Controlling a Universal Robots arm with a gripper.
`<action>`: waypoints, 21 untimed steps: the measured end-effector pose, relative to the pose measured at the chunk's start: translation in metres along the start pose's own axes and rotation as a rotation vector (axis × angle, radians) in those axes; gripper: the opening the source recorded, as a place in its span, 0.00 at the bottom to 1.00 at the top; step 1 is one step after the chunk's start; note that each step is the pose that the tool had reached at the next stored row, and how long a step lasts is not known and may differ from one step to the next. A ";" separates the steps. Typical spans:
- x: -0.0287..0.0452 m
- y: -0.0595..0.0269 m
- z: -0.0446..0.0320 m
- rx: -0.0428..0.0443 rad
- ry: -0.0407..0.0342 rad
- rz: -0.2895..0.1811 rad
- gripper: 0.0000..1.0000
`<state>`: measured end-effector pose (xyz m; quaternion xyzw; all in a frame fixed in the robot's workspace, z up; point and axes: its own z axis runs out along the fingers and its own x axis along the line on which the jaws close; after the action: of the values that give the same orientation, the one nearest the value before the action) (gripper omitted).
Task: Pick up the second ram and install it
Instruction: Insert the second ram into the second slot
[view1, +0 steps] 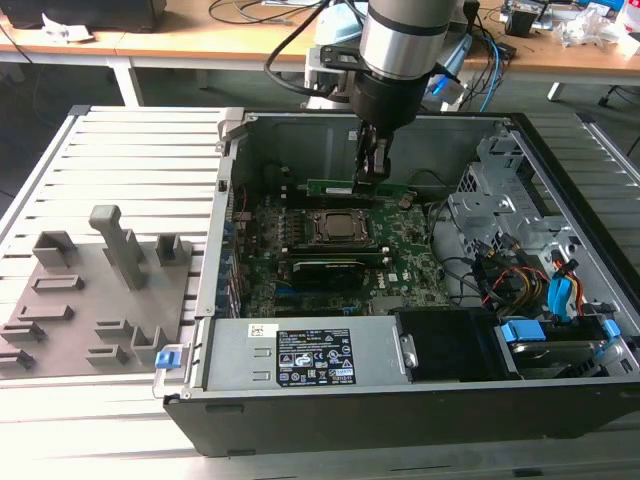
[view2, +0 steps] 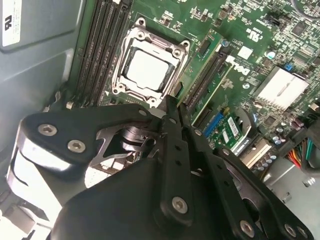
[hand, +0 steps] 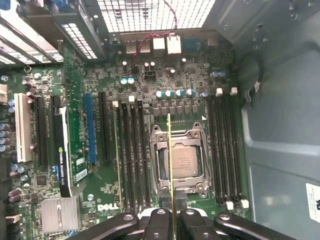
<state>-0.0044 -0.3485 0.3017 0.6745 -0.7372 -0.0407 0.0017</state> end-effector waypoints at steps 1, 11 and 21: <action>-0.0015 0.0001 0.0010 0.0001 -0.0001 0.000 0.14; -0.0122 0.0005 0.0108 0.0000 -0.0001 0.000 0.14; 0.0130 0.0074 0.0205 -0.0001 0.0000 0.000 0.14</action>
<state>-0.0141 -0.3596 0.2810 0.6745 -0.7372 -0.0408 0.0018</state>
